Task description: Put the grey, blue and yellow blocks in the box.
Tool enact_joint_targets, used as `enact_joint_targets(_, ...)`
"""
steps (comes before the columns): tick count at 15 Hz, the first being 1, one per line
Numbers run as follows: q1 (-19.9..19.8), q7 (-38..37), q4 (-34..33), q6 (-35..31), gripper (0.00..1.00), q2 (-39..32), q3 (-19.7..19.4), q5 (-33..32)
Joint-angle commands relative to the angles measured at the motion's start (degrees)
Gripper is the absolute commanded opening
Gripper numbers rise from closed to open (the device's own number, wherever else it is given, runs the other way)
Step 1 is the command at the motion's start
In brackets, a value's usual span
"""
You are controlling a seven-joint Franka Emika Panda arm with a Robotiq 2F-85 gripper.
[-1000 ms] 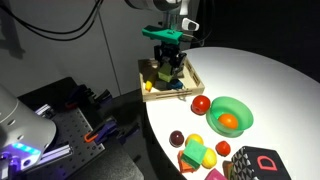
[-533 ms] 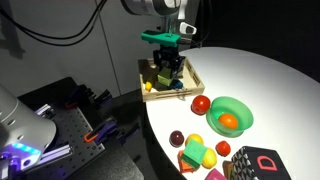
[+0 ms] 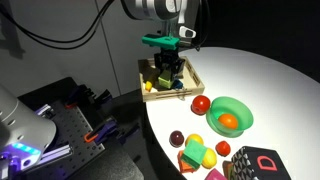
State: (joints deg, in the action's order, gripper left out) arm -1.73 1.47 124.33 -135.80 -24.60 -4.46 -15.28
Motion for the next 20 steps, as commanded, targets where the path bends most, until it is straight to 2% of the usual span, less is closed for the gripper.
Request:
enact_joint_targets(1,1.1,-2.3,-2.4,0.5,0.3,-1.4,-0.9,-0.8)
enact_joint_targets(16,0.6,-0.9,-3.9,1.6,0.3,-2.2,0.3,1.1)
enact_joint_targets(17,0.6,-0.9,-3.9,1.8,0.8,-2.3,0.3,1.0)
enact_joint_targets(18,0.6,-0.9,-3.9,1.9,0.81,-2.2,0.3,1.0)
enact_joint_targets(20,0.4,-0.7,-3.8,2.1,0.95,-2.0,0.3,1.1)
